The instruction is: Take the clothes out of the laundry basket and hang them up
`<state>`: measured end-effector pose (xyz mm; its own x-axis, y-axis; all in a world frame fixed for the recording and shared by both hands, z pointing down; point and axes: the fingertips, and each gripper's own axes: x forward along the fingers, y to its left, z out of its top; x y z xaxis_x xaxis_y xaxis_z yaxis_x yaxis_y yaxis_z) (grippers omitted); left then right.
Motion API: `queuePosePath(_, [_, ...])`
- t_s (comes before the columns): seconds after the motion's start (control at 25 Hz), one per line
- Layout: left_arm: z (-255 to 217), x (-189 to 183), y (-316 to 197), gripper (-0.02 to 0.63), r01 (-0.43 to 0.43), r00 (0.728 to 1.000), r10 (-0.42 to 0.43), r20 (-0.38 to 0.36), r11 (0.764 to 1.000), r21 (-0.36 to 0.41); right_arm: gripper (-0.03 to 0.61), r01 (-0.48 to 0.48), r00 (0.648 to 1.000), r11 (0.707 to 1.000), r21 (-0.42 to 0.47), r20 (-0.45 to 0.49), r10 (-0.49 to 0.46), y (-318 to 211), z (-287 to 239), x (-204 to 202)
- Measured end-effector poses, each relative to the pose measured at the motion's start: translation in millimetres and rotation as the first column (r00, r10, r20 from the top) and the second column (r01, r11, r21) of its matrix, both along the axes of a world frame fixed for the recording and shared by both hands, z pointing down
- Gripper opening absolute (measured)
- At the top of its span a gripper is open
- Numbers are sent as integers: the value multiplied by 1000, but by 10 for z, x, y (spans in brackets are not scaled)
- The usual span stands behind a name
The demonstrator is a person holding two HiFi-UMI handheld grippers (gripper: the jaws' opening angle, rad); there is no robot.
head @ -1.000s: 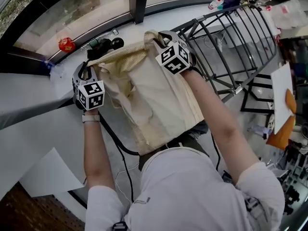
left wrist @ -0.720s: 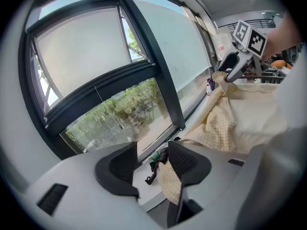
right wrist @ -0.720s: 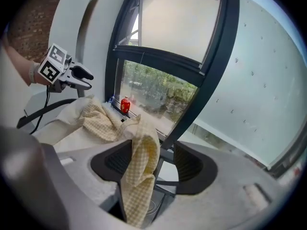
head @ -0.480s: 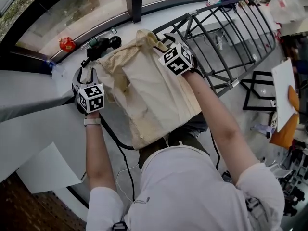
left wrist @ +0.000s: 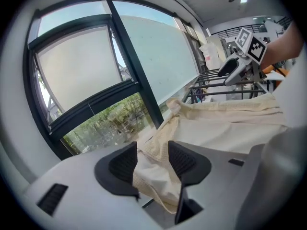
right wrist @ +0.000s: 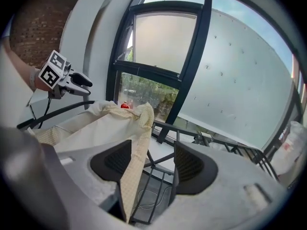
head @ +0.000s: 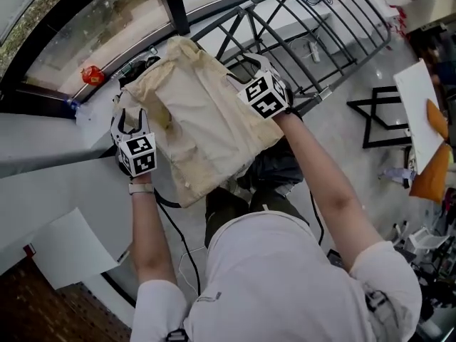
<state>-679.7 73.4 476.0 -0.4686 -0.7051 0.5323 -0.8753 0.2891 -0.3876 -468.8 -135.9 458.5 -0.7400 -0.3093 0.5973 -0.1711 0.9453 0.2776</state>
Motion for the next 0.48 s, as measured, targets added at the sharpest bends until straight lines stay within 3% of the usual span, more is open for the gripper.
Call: queuePosePath(0.48, [26, 1543, -198, 186, -193, 980, 194, -53, 981, 12, 261, -167, 981, 985, -42, 89, 170, 201, 68, 1739])
